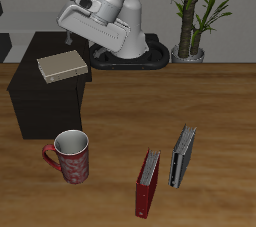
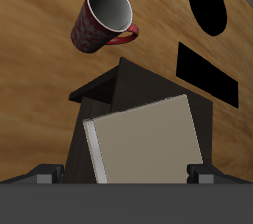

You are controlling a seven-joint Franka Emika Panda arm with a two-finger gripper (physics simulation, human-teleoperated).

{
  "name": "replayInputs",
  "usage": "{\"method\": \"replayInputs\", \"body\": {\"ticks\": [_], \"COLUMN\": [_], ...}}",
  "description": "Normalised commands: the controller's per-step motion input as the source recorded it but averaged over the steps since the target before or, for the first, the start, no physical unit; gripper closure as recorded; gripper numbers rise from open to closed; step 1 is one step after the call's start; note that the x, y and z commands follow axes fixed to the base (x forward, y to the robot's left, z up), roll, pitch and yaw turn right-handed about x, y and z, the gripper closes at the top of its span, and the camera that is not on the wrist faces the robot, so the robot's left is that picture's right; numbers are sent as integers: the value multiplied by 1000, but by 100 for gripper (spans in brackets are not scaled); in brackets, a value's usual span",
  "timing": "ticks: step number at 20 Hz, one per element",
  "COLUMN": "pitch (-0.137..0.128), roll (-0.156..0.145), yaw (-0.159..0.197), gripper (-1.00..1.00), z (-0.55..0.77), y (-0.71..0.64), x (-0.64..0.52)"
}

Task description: Place the yellow book flat on top of the shelf

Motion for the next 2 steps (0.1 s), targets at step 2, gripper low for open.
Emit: {"method": "replayInputs", "body": {"ticks": [2], "pitch": [7], "roll": [40], "yaw": [-2], "gripper": [-100], "z": [12], "y": [76], "x": [-22]}}
